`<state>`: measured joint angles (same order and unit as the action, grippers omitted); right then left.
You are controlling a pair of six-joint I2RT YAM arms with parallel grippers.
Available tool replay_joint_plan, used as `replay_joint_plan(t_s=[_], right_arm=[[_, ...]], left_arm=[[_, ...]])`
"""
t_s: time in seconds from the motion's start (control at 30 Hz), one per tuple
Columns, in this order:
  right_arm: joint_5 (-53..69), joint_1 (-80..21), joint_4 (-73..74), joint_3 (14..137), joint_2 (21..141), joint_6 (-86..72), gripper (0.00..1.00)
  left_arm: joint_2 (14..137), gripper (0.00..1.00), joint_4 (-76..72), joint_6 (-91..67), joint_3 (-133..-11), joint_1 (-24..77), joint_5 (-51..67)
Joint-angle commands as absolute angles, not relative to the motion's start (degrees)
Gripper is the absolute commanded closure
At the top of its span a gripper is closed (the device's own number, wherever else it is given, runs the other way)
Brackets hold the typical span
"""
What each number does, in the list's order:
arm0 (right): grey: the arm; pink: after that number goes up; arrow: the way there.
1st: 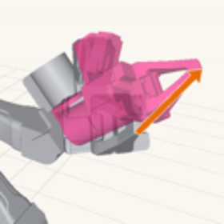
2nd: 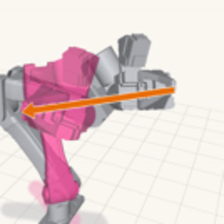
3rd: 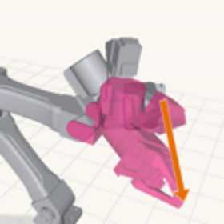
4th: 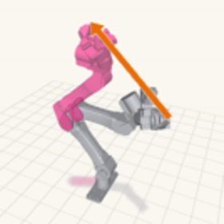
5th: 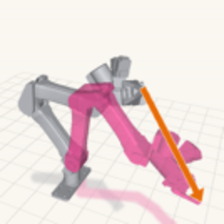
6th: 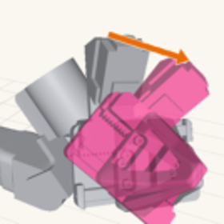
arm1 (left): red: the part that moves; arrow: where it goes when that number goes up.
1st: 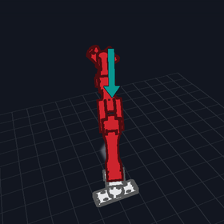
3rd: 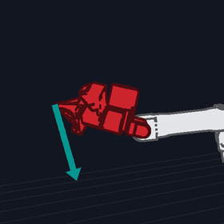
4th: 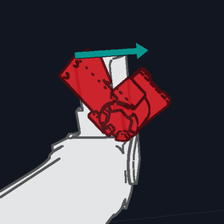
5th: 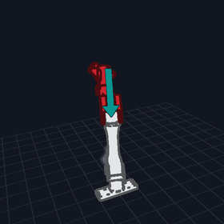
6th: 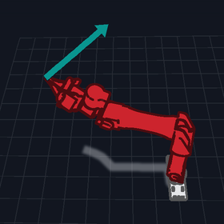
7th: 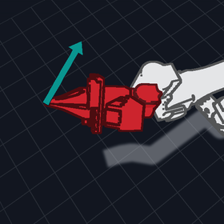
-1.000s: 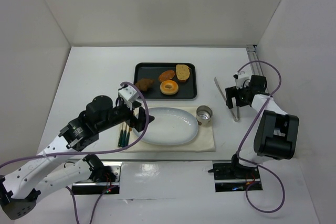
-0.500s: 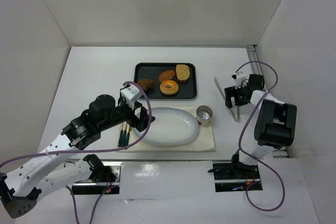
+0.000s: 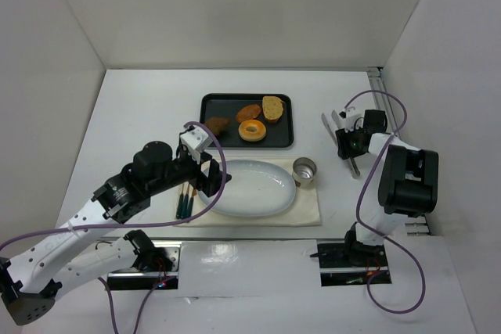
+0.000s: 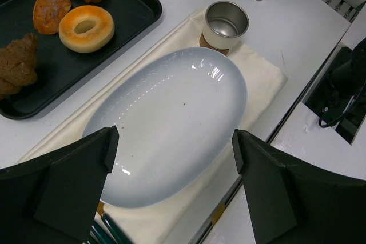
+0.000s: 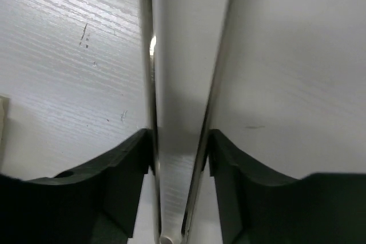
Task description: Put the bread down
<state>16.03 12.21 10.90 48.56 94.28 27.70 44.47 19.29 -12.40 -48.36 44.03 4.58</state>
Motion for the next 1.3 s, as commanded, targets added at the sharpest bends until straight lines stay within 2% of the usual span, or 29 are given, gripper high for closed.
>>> replay_joint_plan(t_s=[0.0,0.07,0.27,0.5,0.8,0.93,0.97,1.27], right_arm=[[13.10,11.95,8.61,50.01,95.71,28.30,0.50],[13.10,11.95,9.14,49.48,95.19,28.30,0.55],[16.43,12.48,10.37,50.09,89.92,27.16,0.60],[24.50,12.48,16.42,56.06,78.95,24.79,0.61],[38.13,10.38,25.57,65.30,74.88,23.55,0.61],[43.15,6.08,28.56,68.55,75.76,23.55,0.55],[43.68,5.11,29.09,69.86,76.63,23.55,0.50],[43.86,-6.04,27.95,74.52,83.57,21.80,0.48]], left_arm=[[44.12,0.00,17.23,-13.10,-48.08,44.03,4.58],[44.12,0.00,17.23,-13.10,-48.08,44.03,4.57],[44.12,0.00,17.23,-13.10,-48.08,44.03,3.52],[44.12,0.00,17.23,-13.10,-47.55,44.03,1.76],[44.12,0.00,16.70,-13.10,-47.02,44.03,-1.49],[44.12,0.00,16.70,-12.57,-46.49,44.03,-2.72],[44.12,0.00,16.70,-12.57,-46.49,44.03,-3.33],[43.51,0.00,16.17,-12.04,-45.44,44.03,-7.03]])
